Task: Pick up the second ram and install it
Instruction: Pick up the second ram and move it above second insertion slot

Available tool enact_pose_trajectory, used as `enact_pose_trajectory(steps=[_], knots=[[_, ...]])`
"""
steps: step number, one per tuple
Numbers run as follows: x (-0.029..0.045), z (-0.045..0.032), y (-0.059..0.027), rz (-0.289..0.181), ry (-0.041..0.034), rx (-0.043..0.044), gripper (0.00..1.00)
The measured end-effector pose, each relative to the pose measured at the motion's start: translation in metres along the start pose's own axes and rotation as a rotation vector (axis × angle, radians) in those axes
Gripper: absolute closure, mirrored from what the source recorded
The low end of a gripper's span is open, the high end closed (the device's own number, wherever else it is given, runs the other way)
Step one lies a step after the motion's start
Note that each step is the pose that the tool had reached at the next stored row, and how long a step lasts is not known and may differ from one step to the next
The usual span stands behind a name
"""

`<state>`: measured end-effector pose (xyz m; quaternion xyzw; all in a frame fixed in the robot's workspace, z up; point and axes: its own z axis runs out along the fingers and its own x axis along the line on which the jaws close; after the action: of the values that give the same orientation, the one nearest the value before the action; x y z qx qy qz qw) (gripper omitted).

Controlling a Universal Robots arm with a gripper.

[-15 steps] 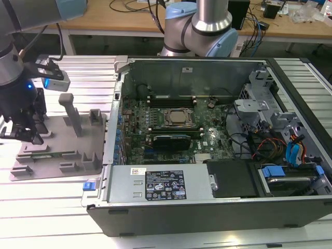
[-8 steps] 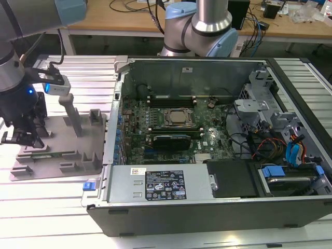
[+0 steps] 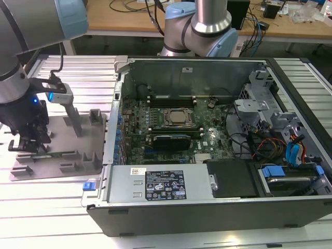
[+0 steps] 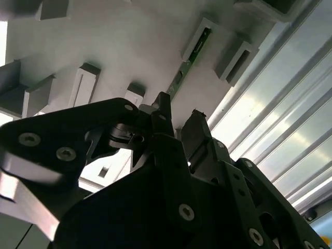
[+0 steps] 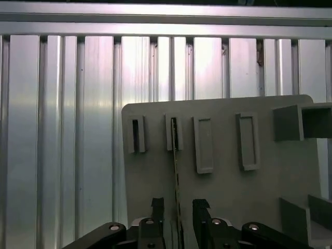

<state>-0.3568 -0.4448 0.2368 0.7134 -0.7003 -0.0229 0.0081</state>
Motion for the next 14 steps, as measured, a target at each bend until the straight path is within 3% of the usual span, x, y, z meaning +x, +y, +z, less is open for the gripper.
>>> enact_pose_trajectory(steps=[8, 12, 14], knots=[[-0.0031, 0.026, 0.0048, -0.005, 0.0002, 0.0, 0.66], [-0.0029, 0.0366, 0.0056, -0.005, 0.0003, -0.0001, 0.66], [-0.0029, 0.0376, 0.0056, -0.005, 0.0003, -0.0001, 0.66]])
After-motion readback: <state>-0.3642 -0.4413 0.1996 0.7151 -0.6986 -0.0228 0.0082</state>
